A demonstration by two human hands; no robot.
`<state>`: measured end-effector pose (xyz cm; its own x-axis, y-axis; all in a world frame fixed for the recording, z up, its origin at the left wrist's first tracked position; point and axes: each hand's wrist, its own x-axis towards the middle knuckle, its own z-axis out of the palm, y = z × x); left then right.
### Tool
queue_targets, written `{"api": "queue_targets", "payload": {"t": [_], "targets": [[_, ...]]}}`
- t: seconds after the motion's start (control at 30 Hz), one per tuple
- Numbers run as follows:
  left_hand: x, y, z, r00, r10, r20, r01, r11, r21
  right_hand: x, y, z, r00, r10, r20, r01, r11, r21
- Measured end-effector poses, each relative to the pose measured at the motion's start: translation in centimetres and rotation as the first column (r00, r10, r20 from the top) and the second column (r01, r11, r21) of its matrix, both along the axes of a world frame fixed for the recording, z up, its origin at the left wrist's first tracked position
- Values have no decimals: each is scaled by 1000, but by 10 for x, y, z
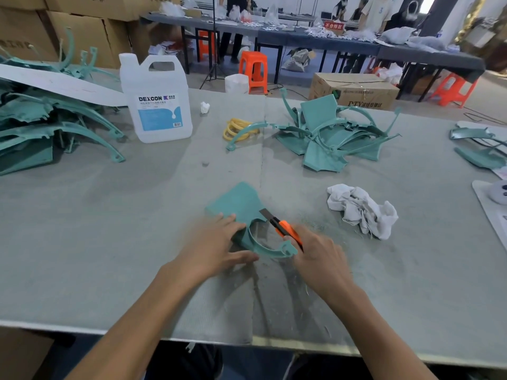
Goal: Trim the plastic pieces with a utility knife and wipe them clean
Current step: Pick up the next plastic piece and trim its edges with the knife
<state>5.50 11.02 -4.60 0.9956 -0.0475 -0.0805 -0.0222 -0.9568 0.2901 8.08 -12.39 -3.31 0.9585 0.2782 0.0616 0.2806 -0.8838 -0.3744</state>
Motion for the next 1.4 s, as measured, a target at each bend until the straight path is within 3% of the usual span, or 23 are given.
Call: {"api": "queue_targets", "payload": {"t": [0.17,0.3,0.43,0.53,0.6,0.73,0.97,1.4], "targets": [[-4,1,-5,1000,-7,-14,7,1000,5,0,7,-5,998,-34,-53,30,998,-63],[-10,-15,-15,993,-45,113,32,993,115,2,3,-9,995,-89,-42,88,996,-19],[-15,-25,-24,967,-41,253,24,997,69,0,-1,-10,995,-50,-86,54,997,46],[-14,-24,-22,931,-42,363,28,999,44,0,-2,-10,997,3,-75,-4,1000,-8],[-14,-24,-21,933,-42,358,33,999,29,1,-2,-10,998,-13,-56,12,1000,-22],[-17,-25,-21,936,-12,352,18,1000,-14,1,-3,-10,998,-46,-43,50,994,95],[-17,-26,-25,919,8,393,2,1000,-26,5,-6,-11,992,-103,-70,108,992,60],[-19,-25,-27,918,17,397,7,998,-60,8,-7,-5,993,19,-117,-14,999,46]]}}
